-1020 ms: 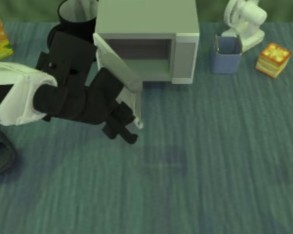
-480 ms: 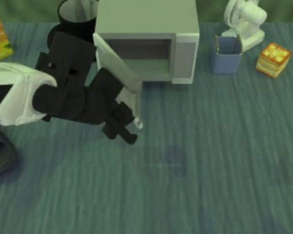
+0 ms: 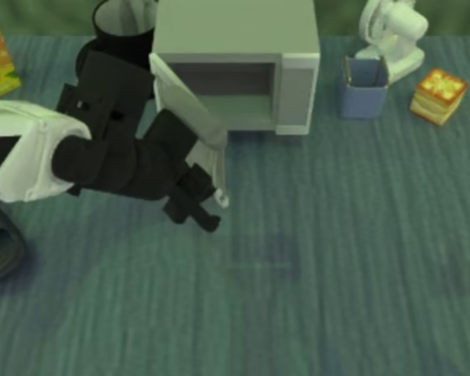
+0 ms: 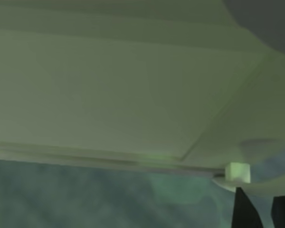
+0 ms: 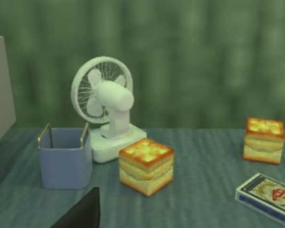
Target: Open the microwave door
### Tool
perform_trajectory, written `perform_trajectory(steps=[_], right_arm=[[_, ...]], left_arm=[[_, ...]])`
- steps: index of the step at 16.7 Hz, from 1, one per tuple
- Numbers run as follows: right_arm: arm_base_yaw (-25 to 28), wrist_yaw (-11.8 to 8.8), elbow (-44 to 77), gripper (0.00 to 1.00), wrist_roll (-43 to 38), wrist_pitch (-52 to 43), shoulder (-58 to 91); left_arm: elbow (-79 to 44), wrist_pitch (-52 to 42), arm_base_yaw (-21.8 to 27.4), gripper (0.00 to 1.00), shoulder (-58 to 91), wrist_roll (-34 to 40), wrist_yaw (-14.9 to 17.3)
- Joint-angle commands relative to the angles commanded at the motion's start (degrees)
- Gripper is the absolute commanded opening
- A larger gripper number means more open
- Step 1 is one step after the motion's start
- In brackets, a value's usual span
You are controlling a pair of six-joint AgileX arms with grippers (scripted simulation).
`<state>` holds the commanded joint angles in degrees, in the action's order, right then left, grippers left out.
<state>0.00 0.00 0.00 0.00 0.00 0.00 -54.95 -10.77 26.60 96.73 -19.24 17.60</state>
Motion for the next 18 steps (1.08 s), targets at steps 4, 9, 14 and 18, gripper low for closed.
perform_trajectory(steps=[4, 9, 14, 18], right_arm=[[0.0, 0.0, 0.0, 1.0, 0.0, 0.0, 0.0], [0.0, 0.0, 0.0, 1.0, 0.0, 0.0, 0.0], [0.0, 0.0, 0.0, 1.0, 0.0, 0.0, 0.0], [0.0, 0.0, 0.0, 1.0, 0.0, 0.0, 0.0]], left_arm=[[0.3, -0.38, -0.04, 0.0, 0.0, -0.49, 0.78], [0.22, -1.13, -1.4, 0.0, -0.36, -3.08, 2.21], [0.22, -1.13, -1.4, 0.0, -0.36, -3.08, 2.21], [0.22, -1.13, -1.4, 0.0, -0.36, -3.08, 2.21]])
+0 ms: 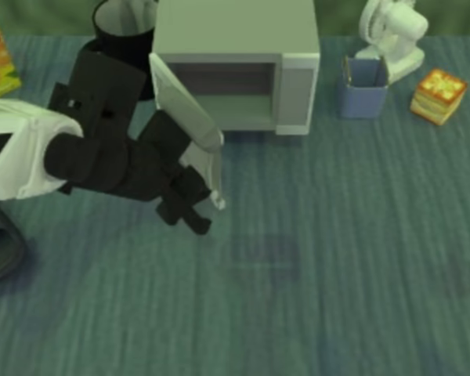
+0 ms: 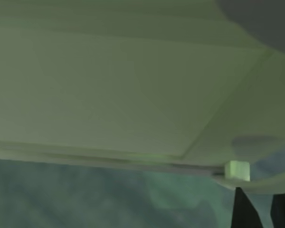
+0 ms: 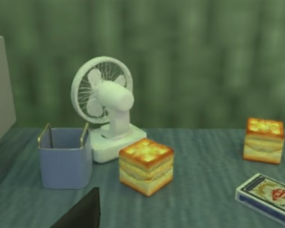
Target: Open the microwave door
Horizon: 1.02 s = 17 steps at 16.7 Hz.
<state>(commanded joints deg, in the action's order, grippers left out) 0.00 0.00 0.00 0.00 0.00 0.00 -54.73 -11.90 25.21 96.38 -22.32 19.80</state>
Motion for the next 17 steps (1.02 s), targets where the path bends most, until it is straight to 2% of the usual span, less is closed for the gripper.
perform_trajectory(steps=[17], right_arm=[[0.0, 0.0, 0.0, 1.0, 0.0, 0.0, 0.0]], left_arm=[[0.31, -0.43, -0.05, 0.0, 0.06, -0.51, 0.74]])
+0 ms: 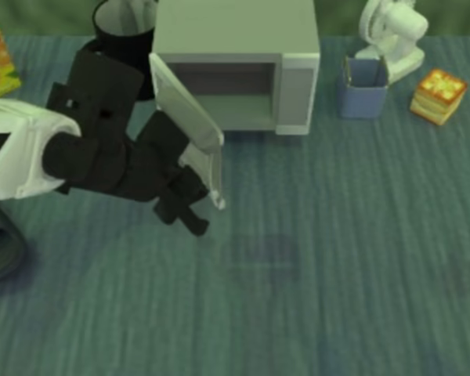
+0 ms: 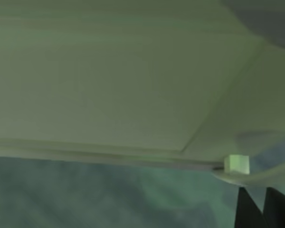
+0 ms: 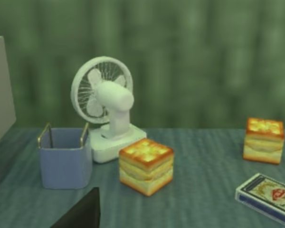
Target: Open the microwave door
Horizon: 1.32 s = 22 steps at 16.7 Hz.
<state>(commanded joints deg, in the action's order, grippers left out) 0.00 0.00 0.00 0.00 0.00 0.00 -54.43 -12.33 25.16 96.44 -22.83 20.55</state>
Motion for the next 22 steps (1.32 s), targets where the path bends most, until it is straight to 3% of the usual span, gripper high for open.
perform_trajectory(steps=[4, 22], right_arm=[[0.0, 0.0, 0.0, 1.0, 0.0, 0.0, 0.0], [0.0, 0.0, 0.0, 1.0, 0.0, 0.0, 0.0]], left_arm=[[-0.26, -0.85, -1.34, 0.0, -0.29, -2.58, 1.38], [-0.25, -0.89, -1.38, 0.0, -0.28, -2.67, 1.42]])
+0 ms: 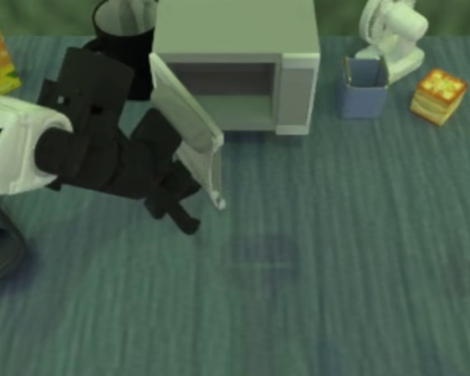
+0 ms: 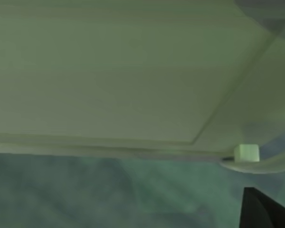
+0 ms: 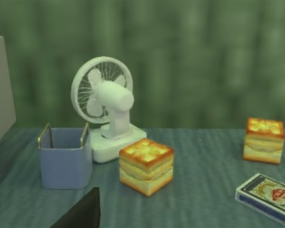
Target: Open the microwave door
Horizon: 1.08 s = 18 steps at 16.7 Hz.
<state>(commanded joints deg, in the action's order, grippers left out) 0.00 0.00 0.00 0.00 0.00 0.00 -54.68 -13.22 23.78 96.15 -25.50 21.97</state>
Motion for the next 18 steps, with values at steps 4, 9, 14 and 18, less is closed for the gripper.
perform_trajectory(steps=[4, 9, 14, 18], right_arm=[[0.0, 0.0, 0.0, 1.0, 0.0, 0.0, 0.0], [0.0, 0.0, 0.0, 1.0, 0.0, 0.0, 0.0], [0.0, 0.0, 0.0, 1.0, 0.0, 0.0, 0.0], [0.0, 0.0, 0.0, 1.0, 0.0, 0.0, 0.0]], left_arm=[[0.0, 0.0, 0.0, 0.0, 0.0, 0.0, 0.0], [0.0, 0.0, 0.0, 0.15, 0.0, 0.0, 0.0], [0.0, 0.0, 0.0, 0.53, 0.0, 0.0, 0.0], [0.0, 0.0, 0.0, 0.83, 0.0, 0.0, 0.0]])
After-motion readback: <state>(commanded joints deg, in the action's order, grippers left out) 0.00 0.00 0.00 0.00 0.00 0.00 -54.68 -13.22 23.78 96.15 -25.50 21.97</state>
